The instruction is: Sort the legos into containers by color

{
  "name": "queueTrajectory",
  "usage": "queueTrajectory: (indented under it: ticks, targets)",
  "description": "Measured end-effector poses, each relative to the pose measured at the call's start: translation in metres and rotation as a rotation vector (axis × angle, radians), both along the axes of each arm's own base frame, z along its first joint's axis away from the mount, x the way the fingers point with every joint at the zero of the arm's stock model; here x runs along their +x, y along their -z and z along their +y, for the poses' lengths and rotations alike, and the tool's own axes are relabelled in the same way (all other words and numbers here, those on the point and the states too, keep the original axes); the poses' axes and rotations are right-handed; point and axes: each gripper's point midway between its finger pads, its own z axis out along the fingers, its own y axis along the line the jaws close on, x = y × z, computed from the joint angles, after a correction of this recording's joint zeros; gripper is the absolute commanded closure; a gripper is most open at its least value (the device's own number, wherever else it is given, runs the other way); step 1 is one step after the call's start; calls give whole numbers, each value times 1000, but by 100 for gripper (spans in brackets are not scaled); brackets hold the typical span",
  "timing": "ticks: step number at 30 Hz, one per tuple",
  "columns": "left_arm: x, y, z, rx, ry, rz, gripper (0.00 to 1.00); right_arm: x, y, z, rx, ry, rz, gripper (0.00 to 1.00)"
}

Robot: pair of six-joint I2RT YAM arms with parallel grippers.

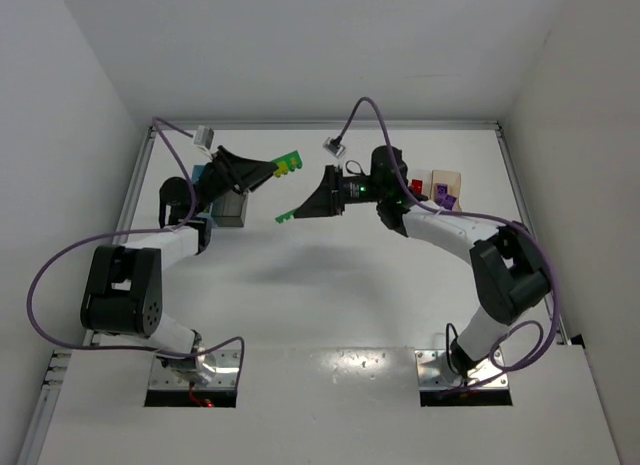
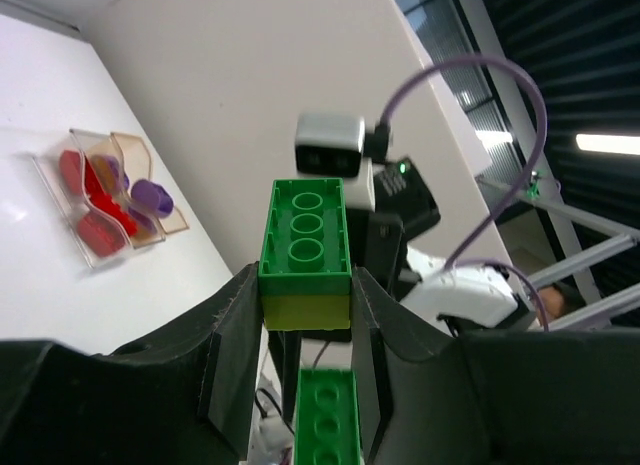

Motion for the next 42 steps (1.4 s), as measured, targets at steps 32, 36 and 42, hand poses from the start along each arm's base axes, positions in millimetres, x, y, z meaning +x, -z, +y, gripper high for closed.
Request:
queueTrajectory:
  ticks: [32, 36, 42]
  targets:
    - [1, -29, 239, 313, -756, -106, 100, 105, 71, 133, -254, 72, -263, 96]
    - [3, -23, 239, 306, -734, -86, 100, 104, 110, 147, -324, 67, -290, 96]
    - [2, -14, 236, 296, -710, -61, 100, 119, 149, 156, -421, 119, -342, 95]
